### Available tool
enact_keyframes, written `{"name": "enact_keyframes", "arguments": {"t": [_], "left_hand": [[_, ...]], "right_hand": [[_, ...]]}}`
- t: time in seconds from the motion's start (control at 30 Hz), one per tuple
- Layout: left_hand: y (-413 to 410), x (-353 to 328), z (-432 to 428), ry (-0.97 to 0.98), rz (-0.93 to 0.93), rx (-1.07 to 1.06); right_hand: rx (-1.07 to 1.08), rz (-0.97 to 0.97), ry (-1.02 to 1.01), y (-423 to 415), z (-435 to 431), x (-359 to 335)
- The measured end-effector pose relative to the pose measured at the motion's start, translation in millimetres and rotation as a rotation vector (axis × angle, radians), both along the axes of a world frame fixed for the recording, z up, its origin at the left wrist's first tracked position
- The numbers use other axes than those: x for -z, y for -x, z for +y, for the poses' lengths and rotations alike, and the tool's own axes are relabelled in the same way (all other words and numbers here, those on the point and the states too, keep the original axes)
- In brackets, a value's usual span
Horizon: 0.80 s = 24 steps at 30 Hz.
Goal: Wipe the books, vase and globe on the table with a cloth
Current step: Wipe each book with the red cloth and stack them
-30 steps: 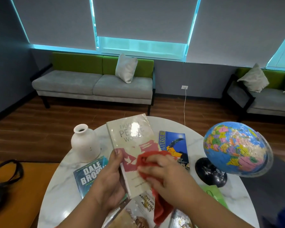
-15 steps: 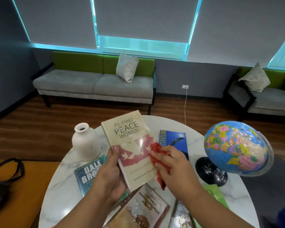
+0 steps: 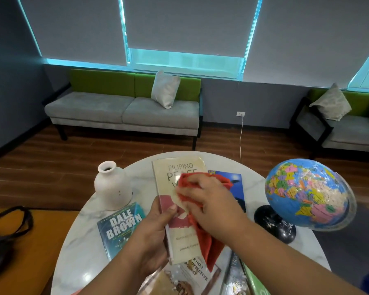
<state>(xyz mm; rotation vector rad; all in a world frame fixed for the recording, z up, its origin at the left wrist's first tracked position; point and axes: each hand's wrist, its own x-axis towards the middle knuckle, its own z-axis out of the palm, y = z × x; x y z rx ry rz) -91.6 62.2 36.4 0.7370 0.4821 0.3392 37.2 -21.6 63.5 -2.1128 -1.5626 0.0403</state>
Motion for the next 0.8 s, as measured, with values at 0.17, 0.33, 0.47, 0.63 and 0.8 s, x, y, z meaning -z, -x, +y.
{"name": "enact_keyframes", "arguments": {"t": [0.17,0.33,0.47,0.63,0.8], "left_hand": [[4.6,3.9,3.1,-0.092,-0.002,0.083],[3.7,2.8,6.8,-0.198,0.034,0.119],[0.0,4.3,6.8,-0.239,0.057,0.121],[3.6,2.2,8.8,-0.298,0.073,0.171],[2.5,4.7,7.8,-0.267,0.089,0.199]], "right_hand": [[-0.013,-0.015,-0.004,-20.5,7.9,-9.9],[0.063,-0.011,-0.092,-17.4,13.0,-12.7],[-0.184,-0.188,-0.007,7.3,16.3,-18.2],[0.108,0.007,-0.181,-22.4,20.5,-18.5],[-0.099,-0.162,-0.066,8.4,18.4,-12.0]]}}
